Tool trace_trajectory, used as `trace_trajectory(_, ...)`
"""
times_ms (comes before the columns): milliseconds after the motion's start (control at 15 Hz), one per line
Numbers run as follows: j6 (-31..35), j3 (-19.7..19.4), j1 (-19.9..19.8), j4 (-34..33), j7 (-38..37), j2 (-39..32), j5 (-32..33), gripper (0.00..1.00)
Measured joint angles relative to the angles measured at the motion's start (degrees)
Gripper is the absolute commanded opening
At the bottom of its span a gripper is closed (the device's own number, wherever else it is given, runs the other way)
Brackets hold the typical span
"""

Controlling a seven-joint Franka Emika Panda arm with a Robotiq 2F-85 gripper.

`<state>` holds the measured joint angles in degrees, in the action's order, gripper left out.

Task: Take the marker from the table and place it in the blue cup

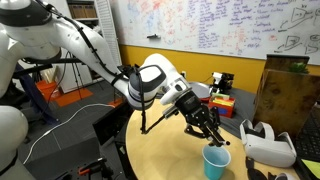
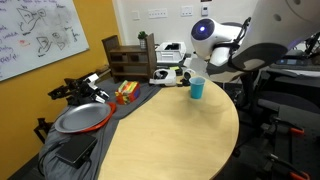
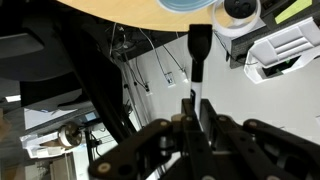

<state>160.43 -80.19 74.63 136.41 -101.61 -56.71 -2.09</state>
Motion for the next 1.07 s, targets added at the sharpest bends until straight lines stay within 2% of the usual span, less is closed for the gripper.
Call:
trace_trajectory(333,-1.3,0.6,-0.5,-0.3,1.5,-0.6,0.0,0.03)
trace_trajectory(1067,-1.3,3.5,-2.1,-3.6,1.4,-8.4,0.0,0.03)
